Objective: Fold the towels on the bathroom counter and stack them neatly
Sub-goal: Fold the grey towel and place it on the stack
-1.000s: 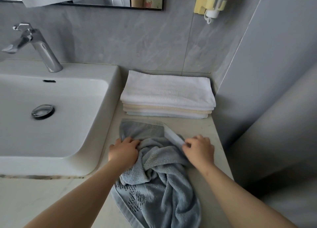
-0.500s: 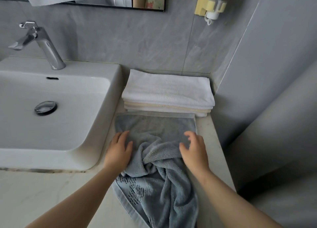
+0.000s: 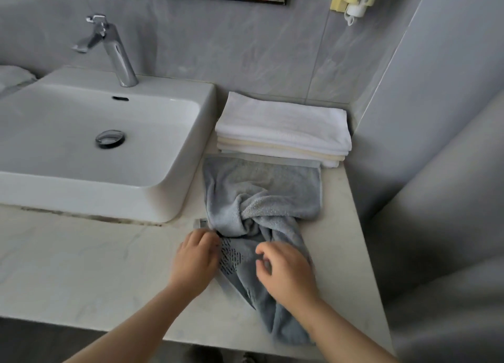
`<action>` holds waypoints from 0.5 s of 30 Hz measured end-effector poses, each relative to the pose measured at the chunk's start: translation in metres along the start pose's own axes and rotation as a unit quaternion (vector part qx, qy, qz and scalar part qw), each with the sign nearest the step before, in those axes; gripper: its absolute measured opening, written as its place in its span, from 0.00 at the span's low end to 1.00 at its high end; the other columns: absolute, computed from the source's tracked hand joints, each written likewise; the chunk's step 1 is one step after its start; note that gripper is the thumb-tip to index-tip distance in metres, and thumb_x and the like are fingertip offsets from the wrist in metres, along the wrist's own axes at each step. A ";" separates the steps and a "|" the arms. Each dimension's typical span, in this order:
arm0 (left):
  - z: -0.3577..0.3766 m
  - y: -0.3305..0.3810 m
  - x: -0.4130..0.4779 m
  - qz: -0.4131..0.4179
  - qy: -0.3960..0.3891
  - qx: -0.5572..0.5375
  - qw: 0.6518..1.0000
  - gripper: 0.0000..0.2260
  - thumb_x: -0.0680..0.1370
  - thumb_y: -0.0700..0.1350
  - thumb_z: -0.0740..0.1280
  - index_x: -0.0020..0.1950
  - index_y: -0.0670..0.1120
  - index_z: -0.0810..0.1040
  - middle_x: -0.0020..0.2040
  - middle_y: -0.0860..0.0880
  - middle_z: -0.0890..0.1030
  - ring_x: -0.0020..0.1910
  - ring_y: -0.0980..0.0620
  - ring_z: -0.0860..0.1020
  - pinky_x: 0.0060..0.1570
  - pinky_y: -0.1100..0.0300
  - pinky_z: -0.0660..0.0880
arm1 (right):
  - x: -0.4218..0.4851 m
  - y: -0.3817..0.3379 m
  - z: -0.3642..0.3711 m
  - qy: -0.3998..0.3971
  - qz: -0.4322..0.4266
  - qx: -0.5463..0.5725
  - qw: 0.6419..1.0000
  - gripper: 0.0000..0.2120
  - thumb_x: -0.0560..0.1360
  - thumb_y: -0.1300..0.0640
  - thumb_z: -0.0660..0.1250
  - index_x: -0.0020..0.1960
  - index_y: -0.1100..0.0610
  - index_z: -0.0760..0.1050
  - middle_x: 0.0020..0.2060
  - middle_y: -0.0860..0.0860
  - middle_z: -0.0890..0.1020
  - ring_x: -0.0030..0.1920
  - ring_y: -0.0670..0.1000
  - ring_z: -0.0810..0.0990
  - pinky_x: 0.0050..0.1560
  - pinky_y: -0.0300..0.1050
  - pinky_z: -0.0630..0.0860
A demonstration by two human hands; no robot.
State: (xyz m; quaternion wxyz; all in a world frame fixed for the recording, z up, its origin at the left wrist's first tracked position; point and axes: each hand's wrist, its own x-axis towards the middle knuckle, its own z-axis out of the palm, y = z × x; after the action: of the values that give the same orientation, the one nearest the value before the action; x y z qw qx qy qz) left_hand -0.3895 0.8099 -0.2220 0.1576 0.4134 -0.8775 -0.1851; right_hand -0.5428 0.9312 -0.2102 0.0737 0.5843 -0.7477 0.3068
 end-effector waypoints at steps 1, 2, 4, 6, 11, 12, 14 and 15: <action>-0.001 -0.003 -0.005 0.022 -0.023 0.023 0.999 0.17 0.69 0.53 0.57 0.51 0.49 0.78 0.50 0.49 0.80 0.45 0.44 0.81 0.42 0.52 0.77 | -0.007 -0.005 0.004 -0.035 0.004 -0.018 0.999 0.07 0.63 0.50 0.60 0.39 0.48 0.73 0.30 0.43 0.76 0.34 0.44 0.73 0.35 0.38 0.69; -0.002 -0.006 -0.009 0.042 -0.046 0.045 0.997 0.18 0.69 0.54 0.57 0.54 0.52 0.78 0.51 0.51 0.81 0.44 0.46 0.82 0.40 0.53 0.78 | -0.013 -0.010 0.006 -0.071 0.021 -0.040 0.996 0.08 0.61 0.46 0.59 0.38 0.47 0.72 0.29 0.43 0.76 0.33 0.44 0.75 0.33 0.40 0.71; -0.008 -0.012 -0.012 0.070 -0.083 0.078 0.991 0.22 0.68 0.58 0.57 0.57 0.54 0.78 0.53 0.53 0.81 0.45 0.49 0.82 0.39 0.55 0.79 | -0.024 -0.020 0.007 -0.137 0.065 -0.070 0.986 0.13 0.58 0.39 0.57 0.35 0.45 0.74 0.30 0.41 0.77 0.31 0.46 0.78 0.30 0.43 0.72; -0.014 -0.016 -0.014 0.094 -0.112 0.115 0.982 0.24 0.67 0.62 0.57 0.57 0.56 0.79 0.53 0.54 0.81 0.45 0.51 0.82 0.37 0.57 0.80 | -0.030 -0.024 0.005 -0.180 0.077 -0.118 0.974 0.22 0.56 0.31 0.55 0.37 0.44 0.77 0.36 0.40 0.79 0.36 0.48 0.80 0.35 0.47 0.75; -0.025 -0.034 -0.036 0.159 -0.140 0.187 0.959 0.31 0.64 0.71 0.56 0.60 0.58 0.77 0.55 0.55 0.80 0.48 0.51 0.81 0.39 0.57 0.80 | -0.046 -0.042 -0.001 -0.215 0.097 -0.172 0.956 0.26 0.55 0.33 0.55 0.43 0.46 0.80 0.41 0.43 0.81 0.41 0.49 0.82 0.40 0.52 0.77; -0.028 -0.037 -0.043 0.166 -0.147 0.199 0.954 0.32 0.64 0.72 0.55 0.60 0.58 0.77 0.54 0.56 0.80 0.47 0.52 0.81 0.38 0.58 0.80 | -0.051 -0.044 0.000 -0.198 0.098 -0.176 0.959 0.23 0.57 0.36 0.56 0.42 0.47 0.80 0.40 0.44 0.81 0.40 0.49 0.82 0.39 0.51 0.77; -0.034 -0.044 -0.055 0.177 -0.143 0.206 0.952 0.30 0.64 0.71 0.55 0.57 0.58 0.78 0.50 0.58 0.81 0.43 0.53 0.81 0.36 0.60 0.79 | -0.058 -0.049 0.001 -0.176 0.091 -0.181 0.963 0.16 0.60 0.44 0.59 0.40 0.50 0.80 0.37 0.46 0.81 0.37 0.50 0.81 0.39 0.49 0.77; -0.036 -0.046 -0.061 0.182 -0.134 0.196 0.954 0.27 0.66 0.69 0.56 0.56 0.58 0.79 0.48 0.57 0.81 0.41 0.53 0.80 0.35 0.60 0.78 | -0.061 -0.052 0.002 -0.163 0.085 -0.191 0.964 0.13 0.60 0.48 0.63 0.39 0.51 0.80 0.36 0.47 0.81 0.36 0.51 0.81 0.38 0.48 0.77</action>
State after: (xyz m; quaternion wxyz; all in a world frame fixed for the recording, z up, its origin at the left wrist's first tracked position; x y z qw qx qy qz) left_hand -0.3059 0.8237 -0.2190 -0.0143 0.2409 -0.9700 -0.0308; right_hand -0.4755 0.9741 -0.2207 0.0345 0.5362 -0.8410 0.0638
